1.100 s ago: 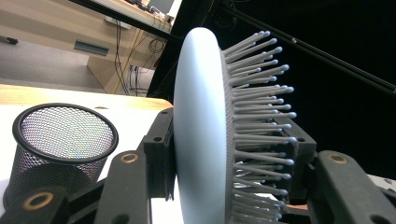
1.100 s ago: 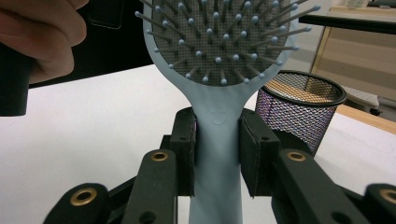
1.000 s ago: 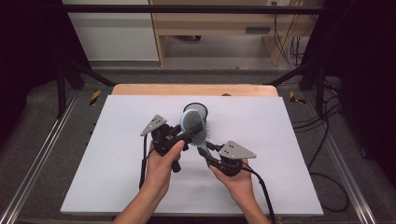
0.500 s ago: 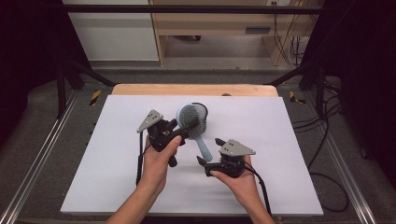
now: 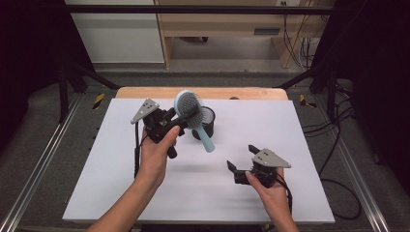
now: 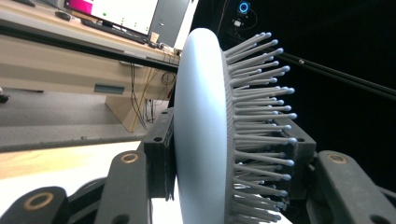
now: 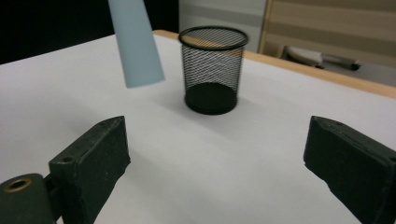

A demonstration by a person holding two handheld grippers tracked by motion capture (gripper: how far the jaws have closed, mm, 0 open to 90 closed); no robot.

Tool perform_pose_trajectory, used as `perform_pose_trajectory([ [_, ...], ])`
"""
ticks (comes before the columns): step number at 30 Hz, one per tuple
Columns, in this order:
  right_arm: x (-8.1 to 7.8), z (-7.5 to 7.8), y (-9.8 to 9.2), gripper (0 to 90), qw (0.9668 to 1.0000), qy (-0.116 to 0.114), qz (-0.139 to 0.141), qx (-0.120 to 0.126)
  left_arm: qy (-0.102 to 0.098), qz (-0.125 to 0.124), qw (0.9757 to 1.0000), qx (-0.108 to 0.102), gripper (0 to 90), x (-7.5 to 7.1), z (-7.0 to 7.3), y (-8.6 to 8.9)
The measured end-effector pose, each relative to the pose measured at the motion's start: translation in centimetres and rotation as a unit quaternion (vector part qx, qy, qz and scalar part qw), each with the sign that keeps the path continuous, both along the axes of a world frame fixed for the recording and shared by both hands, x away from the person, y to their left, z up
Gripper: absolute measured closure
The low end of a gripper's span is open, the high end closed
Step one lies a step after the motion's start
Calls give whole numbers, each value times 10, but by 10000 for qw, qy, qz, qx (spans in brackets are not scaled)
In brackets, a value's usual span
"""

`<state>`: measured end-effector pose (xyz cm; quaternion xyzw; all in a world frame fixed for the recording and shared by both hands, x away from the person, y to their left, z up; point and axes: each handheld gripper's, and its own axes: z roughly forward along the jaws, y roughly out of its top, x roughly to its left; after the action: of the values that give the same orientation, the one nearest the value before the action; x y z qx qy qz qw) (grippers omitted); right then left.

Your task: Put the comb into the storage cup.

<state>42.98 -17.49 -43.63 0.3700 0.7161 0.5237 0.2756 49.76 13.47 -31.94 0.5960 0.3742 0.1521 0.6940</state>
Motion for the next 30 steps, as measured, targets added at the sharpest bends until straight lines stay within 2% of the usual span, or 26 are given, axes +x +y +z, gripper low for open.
perform_pose_trajectory([
  [4, -10, -1, -20, 50, 9998, -109, -165, 75, -84, 56, 9999, 0, 494, 5, 10, 2],
  [8, -15, -11, -41, 46, 9977, -302, -466, 376, -155, 130, 9998, -21, 494, 11, 20, 2],
  [10, -14, -13, -43, 46, 9976, -290, -517, 371, -207, 183, 9996, 11, 494, 16, 26, 1],
  [11, -13, -12, -44, 45, 9971, -295, -536, 445, -221, 207, 9995, 8, 494, 17, 27, 1],
  [14, -12, -12, -47, 45, 9961, -385, -625, 480, -250, 258, 9993, -84, 494, 23, 32, 2],
  [17, -11, -14, -47, 45, 9967, -418, -606, 349, -305, 326, 9990, -71, 494, 28, 36, 2],
  [20, -11, -13, -46, 42, 9968, -441, -581, 338, -340, 395, 9985, -146, 494, 32, 37, 3],
  [30, -12, -12, -48, 40, 9958, -499, -645, 422, -377, 554, 9977, -139, 493, 43, 38, 4],
])
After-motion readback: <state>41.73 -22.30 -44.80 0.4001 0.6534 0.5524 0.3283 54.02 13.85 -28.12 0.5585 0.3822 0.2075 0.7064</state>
